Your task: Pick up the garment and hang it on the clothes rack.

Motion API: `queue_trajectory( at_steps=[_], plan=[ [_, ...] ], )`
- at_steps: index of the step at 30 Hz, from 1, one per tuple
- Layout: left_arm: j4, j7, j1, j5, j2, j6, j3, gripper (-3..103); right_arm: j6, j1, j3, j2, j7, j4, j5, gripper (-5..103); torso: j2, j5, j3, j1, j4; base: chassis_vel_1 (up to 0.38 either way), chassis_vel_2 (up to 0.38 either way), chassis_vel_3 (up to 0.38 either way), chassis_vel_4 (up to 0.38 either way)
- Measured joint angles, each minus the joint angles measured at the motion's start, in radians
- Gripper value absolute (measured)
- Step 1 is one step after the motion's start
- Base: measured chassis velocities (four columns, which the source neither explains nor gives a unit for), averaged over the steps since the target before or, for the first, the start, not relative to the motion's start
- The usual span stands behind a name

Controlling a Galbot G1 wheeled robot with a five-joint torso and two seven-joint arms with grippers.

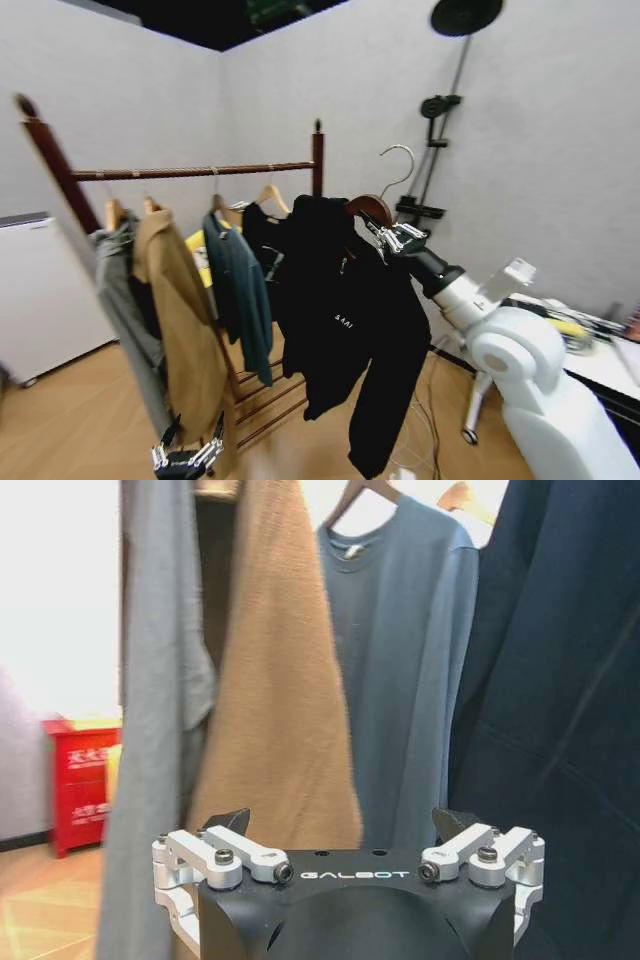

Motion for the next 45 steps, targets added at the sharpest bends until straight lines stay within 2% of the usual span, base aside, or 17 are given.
queue_trajectory(
  at_steps=[3,5,8,18,32,38,41,42,45],
  plan=[
    [0.000,0.000,0.000,0.000,0.000,0.000,0.000,100,0.005,0.052,-0.051,0.012,0.000,-0.069,-0.034,10,0.000,0.0001,0.000,0.000,0.0000,0.068,0.063,0.042,0.051],
    [0.000,0.000,0.000,0.000,0.000,0.000,0.000,100,0.019,0.108,-0.105,0.026,-0.007,-0.156,-0.107,10,0.000,0.0000,0.000,0.000,-0.0005,0.000,0.000,0.000,0.000],
    [0.000,0.000,0.000,0.000,0.000,0.000,0.000,100,0.024,0.158,-0.164,0.044,-0.008,-0.225,-0.135,10,0.000,0.0001,0.000,0.000,-0.0006,0.000,0.000,0.000,0.000],
    [0.000,0.000,0.000,0.000,0.000,0.000,0.000,100,0.014,0.218,-0.270,0.107,-0.007,-0.300,-0.146,10,0.000,0.0000,0.000,0.000,-0.0004,0.000,0.000,0.000,0.000],
    [0.000,0.000,0.000,0.000,0.000,0.000,0.000,100,0.015,0.297,-0.319,0.158,-0.017,-0.366,-0.134,10,0.000,0.0000,0.000,0.000,-0.0004,-0.038,0.041,0.038,-0.041],
    [0.000,0.000,0.000,0.000,0.000,0.000,0.000,100,0.002,0.357,-0.344,0.193,0.013,-0.393,-0.120,10,0.000,0.0001,0.000,0.000,0.0002,-0.170,0.198,0.202,-0.185],
    [0.000,0.000,0.000,0.000,0.000,0.000,0.000,100,-0.006,0.363,-0.351,0.206,0.032,-0.393,-0.103,10,0.000,0.0001,0.000,0.000,-0.0001,-0.239,0.231,0.237,-0.230],
    [0.000,0.000,0.000,0.000,0.000,0.000,0.000,100,-0.015,0.366,-0.356,0.219,0.041,-0.394,-0.099,10,0.000,0.0000,0.000,0.001,-0.0011,-0.183,0.144,0.238,-0.215],
    [0.000,0.000,0.000,0.000,0.000,0.000,0.000,100,-0.024,0.381,-0.362,0.238,0.044,-0.407,-0.101,10,-0.001,0.0002,0.001,0.002,-0.0009,-0.160,0.146,0.167,-0.177]
  ],
)
